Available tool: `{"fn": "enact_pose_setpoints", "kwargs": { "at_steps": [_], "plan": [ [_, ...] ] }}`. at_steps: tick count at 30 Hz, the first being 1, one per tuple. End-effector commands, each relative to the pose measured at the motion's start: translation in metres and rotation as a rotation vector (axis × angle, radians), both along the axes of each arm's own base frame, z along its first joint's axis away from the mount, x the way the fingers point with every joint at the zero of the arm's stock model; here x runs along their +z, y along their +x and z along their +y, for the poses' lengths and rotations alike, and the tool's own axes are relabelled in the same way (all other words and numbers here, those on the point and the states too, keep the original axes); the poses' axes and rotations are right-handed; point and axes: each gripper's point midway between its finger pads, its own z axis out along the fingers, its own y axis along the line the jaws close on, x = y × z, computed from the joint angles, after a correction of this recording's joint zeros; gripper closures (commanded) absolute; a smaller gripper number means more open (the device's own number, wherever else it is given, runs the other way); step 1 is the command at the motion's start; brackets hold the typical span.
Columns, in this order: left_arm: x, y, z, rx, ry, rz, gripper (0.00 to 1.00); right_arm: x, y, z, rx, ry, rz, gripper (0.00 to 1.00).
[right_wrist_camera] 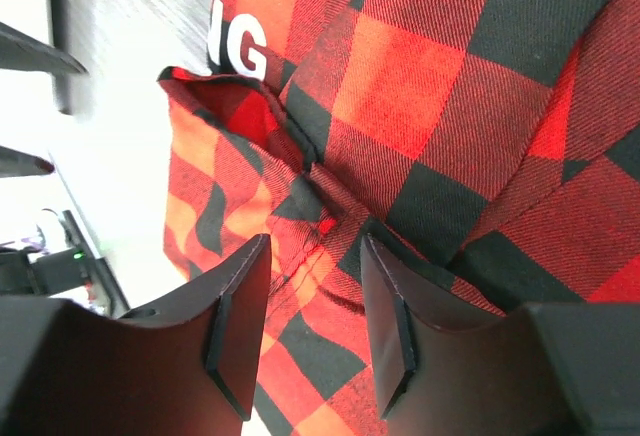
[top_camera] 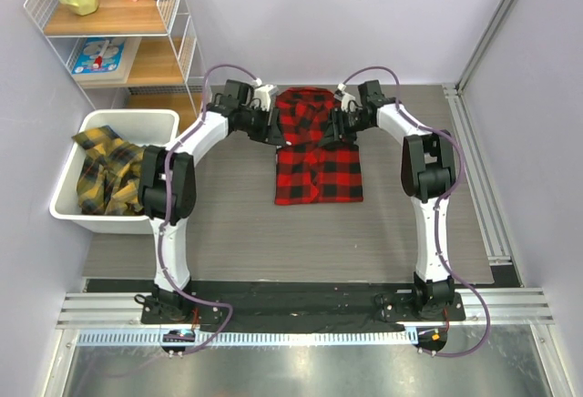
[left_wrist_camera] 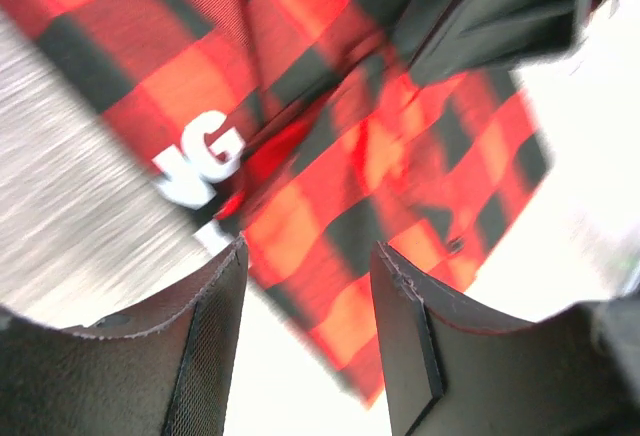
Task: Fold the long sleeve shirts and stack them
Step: Fold the shirt
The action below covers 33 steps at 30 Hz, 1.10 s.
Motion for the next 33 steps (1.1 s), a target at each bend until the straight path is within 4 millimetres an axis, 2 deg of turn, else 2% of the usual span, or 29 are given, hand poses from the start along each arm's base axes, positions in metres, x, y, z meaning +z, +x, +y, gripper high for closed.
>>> {"fn": "enact_pose_setpoints", "kwargs": {
  "at_steps": [1,4,9,11,18,22,23,24,28,33],
  "plan": [
    [-0.005,-0.016,0.013,-0.214,0.133,-0.096,0.47,0.008,0.015,0.002,0.007,-0.057,-0.088,0.52],
    [-0.020,-0.009,0.020,-0.252,0.203,-0.126,0.48,0.006,0.013,0.008,0.026,-0.050,-0.086,0.52],
    [-0.027,0.006,0.020,-0.307,0.232,-0.216,0.50,0.011,0.015,0.016,0.041,-0.029,-0.101,0.58],
    [-0.036,0.012,0.019,-0.316,0.246,-0.223,0.51,0.012,0.017,0.017,0.038,-0.027,-0.108,0.62],
    [-0.047,0.032,0.016,-0.331,0.273,-0.268,0.58,0.014,0.019,0.016,0.037,-0.032,-0.115,0.78],
    [-0.044,0.041,0.013,-0.323,0.276,-0.287,0.69,0.022,0.021,0.016,0.043,-0.031,-0.140,0.90],
    [-0.044,0.042,0.012,-0.324,0.272,-0.289,0.74,0.024,0.022,0.017,0.044,-0.033,-0.149,0.97],
    [-0.044,0.041,0.011,-0.326,0.266,-0.286,0.81,0.027,0.023,0.015,0.040,-0.038,-0.157,0.99],
    [-0.037,0.040,0.007,-0.322,0.242,-0.282,0.99,0.034,0.026,0.009,0.027,-0.054,-0.180,0.99],
    [-0.029,0.038,0.004,-0.325,0.217,-0.282,1.00,0.036,0.033,-0.007,0.001,-0.095,-0.209,0.99]
  ]
}}
